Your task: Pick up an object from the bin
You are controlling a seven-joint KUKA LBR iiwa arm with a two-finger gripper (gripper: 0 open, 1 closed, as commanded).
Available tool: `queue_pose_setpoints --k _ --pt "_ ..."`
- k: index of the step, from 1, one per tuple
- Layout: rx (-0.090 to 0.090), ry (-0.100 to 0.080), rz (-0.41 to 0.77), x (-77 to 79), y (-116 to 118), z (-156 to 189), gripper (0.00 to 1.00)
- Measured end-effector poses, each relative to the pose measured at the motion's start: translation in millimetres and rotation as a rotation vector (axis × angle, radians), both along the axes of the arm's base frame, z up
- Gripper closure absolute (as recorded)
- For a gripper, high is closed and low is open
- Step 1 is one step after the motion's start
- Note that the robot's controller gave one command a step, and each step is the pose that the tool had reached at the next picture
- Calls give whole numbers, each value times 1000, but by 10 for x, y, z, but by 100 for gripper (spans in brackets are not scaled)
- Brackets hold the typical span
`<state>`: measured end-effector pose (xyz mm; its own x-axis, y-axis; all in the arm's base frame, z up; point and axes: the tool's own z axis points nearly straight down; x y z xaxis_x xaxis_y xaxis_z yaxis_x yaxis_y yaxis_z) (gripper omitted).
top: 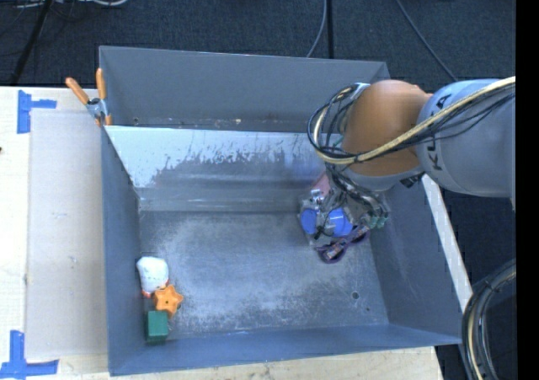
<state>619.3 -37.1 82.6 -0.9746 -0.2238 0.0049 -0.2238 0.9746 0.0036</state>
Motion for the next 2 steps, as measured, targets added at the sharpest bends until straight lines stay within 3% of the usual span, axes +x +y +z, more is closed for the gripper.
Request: queue_pose_setpoints --k 1,2 --pt "0 0 -1 0 -1 0 100" --pt "2 -3 145 35 -234 1365 100"
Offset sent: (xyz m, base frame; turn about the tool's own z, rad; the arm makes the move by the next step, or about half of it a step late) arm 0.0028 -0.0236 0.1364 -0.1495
